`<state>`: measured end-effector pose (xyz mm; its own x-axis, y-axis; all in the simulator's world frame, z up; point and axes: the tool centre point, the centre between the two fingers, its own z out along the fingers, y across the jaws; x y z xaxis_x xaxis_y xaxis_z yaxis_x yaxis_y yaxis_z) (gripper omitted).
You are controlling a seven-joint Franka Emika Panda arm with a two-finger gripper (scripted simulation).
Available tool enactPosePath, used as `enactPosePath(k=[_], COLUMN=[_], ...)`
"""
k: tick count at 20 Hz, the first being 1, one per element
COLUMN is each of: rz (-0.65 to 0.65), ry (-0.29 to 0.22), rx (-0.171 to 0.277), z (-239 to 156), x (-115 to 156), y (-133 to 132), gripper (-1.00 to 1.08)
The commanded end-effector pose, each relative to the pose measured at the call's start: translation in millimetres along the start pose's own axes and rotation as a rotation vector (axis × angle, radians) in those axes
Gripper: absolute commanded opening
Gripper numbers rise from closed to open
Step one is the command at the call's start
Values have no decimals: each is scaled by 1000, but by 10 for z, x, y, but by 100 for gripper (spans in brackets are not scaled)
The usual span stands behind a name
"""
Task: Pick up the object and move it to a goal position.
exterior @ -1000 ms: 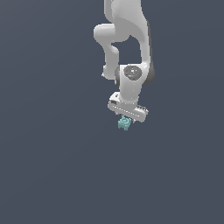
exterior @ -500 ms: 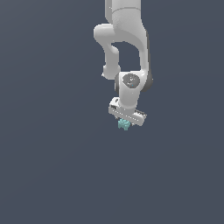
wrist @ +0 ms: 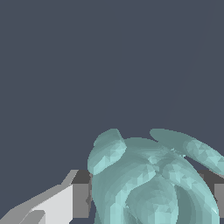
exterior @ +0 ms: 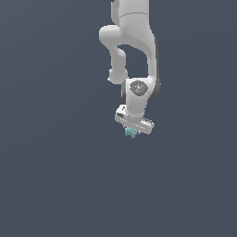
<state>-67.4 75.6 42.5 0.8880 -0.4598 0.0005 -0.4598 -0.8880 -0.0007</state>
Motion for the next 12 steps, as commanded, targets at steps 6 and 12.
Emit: enactPosePath(k=[6,12], rz=[0,0], ry=[0,0], rx=[0,0], z=[2,-110], x=[1,-30], y=[0,-79], gripper=[-100,-100])
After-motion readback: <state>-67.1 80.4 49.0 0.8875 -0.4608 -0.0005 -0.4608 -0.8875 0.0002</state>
